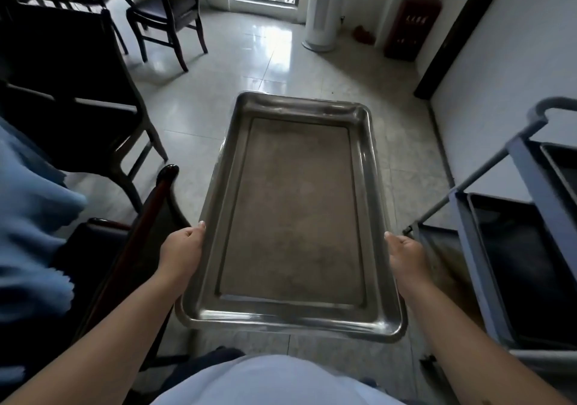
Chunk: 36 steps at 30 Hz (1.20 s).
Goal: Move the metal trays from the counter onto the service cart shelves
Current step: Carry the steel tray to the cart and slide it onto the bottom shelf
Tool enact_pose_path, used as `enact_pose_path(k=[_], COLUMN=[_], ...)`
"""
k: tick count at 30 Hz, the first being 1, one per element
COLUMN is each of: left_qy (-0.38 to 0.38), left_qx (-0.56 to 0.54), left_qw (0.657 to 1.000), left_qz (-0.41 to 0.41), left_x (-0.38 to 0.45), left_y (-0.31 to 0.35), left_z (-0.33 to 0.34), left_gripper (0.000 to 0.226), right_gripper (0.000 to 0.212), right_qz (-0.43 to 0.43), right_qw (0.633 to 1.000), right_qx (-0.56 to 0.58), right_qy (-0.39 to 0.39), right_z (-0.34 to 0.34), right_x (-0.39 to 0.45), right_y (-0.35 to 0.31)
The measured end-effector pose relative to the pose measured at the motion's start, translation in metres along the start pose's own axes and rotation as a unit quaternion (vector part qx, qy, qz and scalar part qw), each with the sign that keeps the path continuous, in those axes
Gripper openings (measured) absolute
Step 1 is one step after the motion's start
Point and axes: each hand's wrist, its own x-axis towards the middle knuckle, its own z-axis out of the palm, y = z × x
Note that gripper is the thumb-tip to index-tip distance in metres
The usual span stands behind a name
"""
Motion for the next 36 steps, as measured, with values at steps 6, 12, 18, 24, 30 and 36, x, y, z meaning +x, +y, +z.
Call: enact_pose_path(k=[6,12,18,24,30,36], left_qy=[-0.023,-0.054,-0.107,-0.198,-0.268,-0.339], left_qx=[-0.019,0.0,0.058,0.103,0.148,0.191], left_qw=[1.0,0.998,0.989,0.965,0.932,0.892], left_qz=[0.007,0.03,0.078,0.139,0.193,0.229], left_x=[0.023,0.081,0.17,0.246,0.28,0.284], left_y=[0.02,0.052,0.103,0.173,0.231,0.28], left_z=[0.027,0.061,0.096,0.132,0.205,0.302], left_gripper=[0.057,0.049,0.049,0.049,0.053,0.049], right_gripper=[0.041,0.046,0.037,0.044,0.042,0.038], right_qz=[0.005,0.03,0.095,0.163,0.236,0.292], right_qw=[1.0,0.998,0.988,0.96,0.921,0.877], right_qx=[-0.002,0.005,0.04,0.073,0.107,0.158], right_qy=[0.016,0.047,0.112,0.216,0.289,0.348], right_z=[-0.007,-0.004,0.017,0.04,0.035,0.016], right_x=[0.027,0.06,0.087,0.091,0.101,0.123], right_y=[0.001,-0.006,-0.012,-0.019,-0.008,0.016])
